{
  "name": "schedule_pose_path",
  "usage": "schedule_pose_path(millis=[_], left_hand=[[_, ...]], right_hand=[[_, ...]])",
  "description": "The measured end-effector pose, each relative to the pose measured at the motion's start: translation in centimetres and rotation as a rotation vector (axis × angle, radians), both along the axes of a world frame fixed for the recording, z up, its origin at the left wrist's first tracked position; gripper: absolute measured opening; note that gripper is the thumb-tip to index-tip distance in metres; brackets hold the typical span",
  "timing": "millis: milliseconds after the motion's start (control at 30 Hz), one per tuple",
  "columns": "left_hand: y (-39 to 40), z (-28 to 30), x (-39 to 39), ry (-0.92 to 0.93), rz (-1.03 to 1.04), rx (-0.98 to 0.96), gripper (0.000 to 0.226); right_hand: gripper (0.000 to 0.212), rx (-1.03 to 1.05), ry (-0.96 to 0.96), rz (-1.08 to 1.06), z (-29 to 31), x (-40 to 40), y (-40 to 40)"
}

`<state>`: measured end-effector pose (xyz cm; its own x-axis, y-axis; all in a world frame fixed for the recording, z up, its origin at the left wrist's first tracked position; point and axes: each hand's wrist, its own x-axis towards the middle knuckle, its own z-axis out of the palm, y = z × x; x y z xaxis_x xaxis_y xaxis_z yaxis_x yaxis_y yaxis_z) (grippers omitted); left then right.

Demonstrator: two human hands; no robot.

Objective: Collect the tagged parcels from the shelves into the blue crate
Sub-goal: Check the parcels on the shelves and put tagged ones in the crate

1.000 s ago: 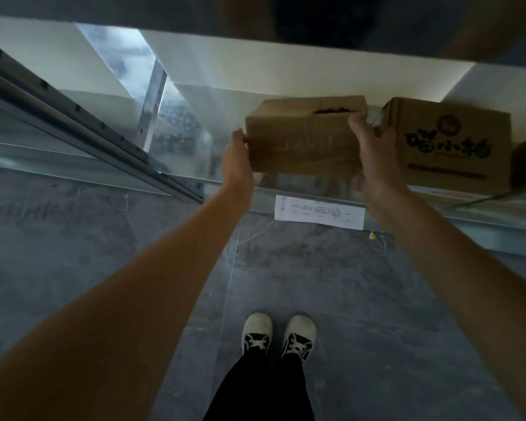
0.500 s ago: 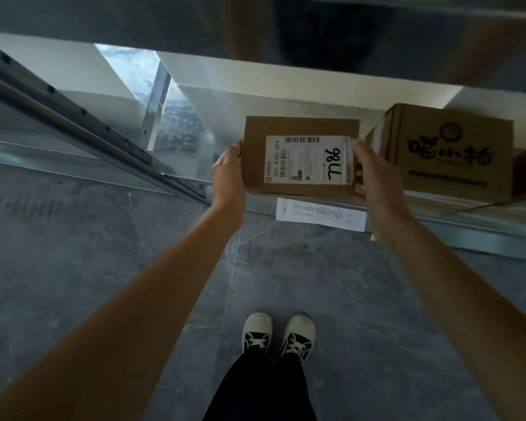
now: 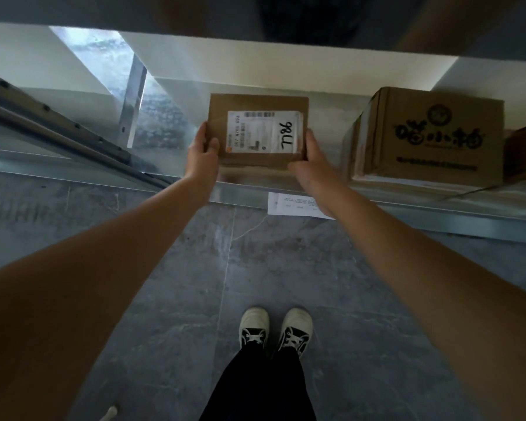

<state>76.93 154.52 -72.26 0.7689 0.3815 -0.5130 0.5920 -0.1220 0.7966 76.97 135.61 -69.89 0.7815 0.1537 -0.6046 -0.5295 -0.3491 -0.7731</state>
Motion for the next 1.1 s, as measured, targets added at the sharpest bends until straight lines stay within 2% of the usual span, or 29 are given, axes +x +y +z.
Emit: schedule_pose_path(millis=[100,133,200,233,267,333,400,500,567,633,767,867,967,1100], left_hand=[[0.6,0.2,0.1,0.022,0.028,0.016,0.052],[0.6,0.4,0.2,0.029,0.021,0.128,0.054],[-0.4,1.2,0.0,-0.009,-0.021,0.480,0.056],[-1.5,1.9,-0.2,-0.100,-0.016,0.595,0.053],[-3.2,2.6,-0.4,-0.218,-0.016,0.627,0.049],[-7.3,3.4,-1.0,-0.399,-0.112,0.548,0.042],[-11.7,3.4,-1.6,-0.392,-0.233,0.308,0.037],[-17.8,3.1,-1.6,-0.108,-0.277,-0.110,0.048],[-20.7,3.1,-1.0,0.082,-0.272,-0.221,0.050],[-22.1,2.8,-0.6,0.178,-0.237,-0.343,0.048],[-22.0,2.9,-0.9,0.199,-0.168,-0.383,0.045],[-21.0,4.6,-1.6,0.114,-0.128,-0.310,0.037],[-20.0,5.9,-2.2,0.015,-0.055,-0.355,0.038],[-20.1,7.6,-3.3,-0.082,0.047,-0.330,0.039]], right_hand=[[0.070,0.009,-0.048,-0.007,-0.1,0.0,0.4],[0.066,-0.017,-0.107,-0.053,0.0,-0.4,0.1],[0.058,-0.112,-0.310,-0.240,0.7,-1.4,-1.6],[0.054,-0.179,-0.418,-0.344,1.1,-1.8,-3.0],[0.050,-0.271,-0.518,-0.430,1.6,-2.1,-4.9],[0.047,-0.456,-0.639,-0.533,2.1,-2.2,-9.5],[0.053,-0.593,-0.597,-0.589,2.1,-1.9,-14.5],[0.066,-0.666,-0.373,-0.583,1.2,-1.3,-20.2],[0.067,-0.505,-0.109,-0.587,0.5,-1.2,-22.1],[0.066,-0.377,0.033,-0.549,-0.1,-1.6,-22.9],[0.064,-0.328,0.019,-0.540,0.1,-3.2,-23.1],[0.060,-0.124,0.001,-0.678,1.9,-4.4,-23.1],[0.047,0.062,0.014,-0.733,3.9,-5.3,-23.3],[0.045,0.049,-0.030,-0.767,5.4,-6.0,-23.4]])
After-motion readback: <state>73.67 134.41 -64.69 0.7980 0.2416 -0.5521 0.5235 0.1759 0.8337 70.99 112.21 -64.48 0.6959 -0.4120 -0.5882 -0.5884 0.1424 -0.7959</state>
